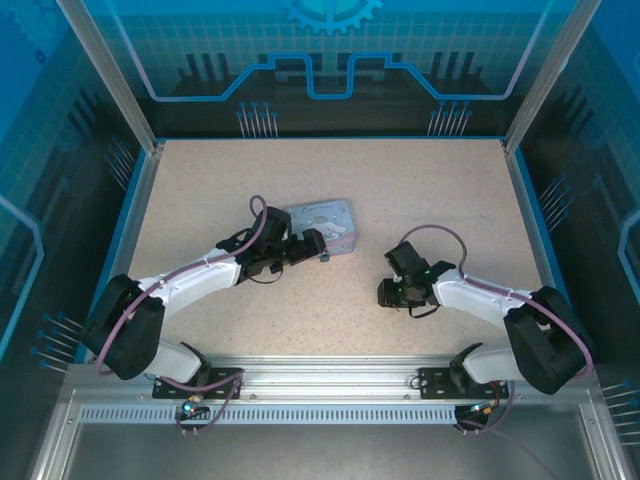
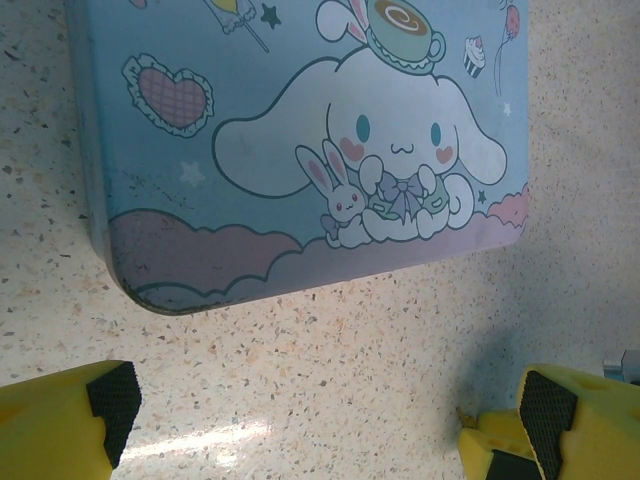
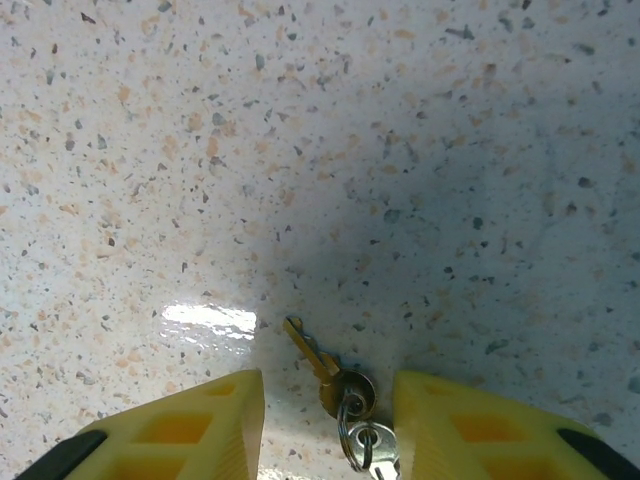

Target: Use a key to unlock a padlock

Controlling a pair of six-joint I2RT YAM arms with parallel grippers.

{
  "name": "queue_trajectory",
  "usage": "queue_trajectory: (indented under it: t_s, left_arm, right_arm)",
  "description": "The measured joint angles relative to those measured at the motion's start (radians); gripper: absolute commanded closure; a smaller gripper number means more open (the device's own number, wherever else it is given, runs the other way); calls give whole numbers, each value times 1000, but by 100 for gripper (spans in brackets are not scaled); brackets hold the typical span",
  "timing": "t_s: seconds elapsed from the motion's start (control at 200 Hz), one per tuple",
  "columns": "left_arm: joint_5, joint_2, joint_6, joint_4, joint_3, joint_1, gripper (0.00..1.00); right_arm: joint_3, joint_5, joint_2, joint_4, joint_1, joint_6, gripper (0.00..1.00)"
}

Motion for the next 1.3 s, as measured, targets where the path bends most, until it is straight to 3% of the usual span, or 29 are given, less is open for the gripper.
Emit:
queue_trajectory:
  t_s: [0.37,0.435,0.775,0.925,1.301]
  left_arm:
    - [0,0,0,2,0,0,1]
    - [0,0,0,2,0,0,1]
    - [0,1,0,2,5,0,1]
    - [0,5,0,4,17,0,1]
    - [0,4,7,2,19,0,1]
  right_arm:
    - [-3,33,4,2,13,7,64]
    - [-3,39,8,2,13,5,71]
    - [16,64,25,-27,13,3,83]
    - [23,59,25,-23,14,-3,100]
    - [33,-6,7,-21,19,-24,100]
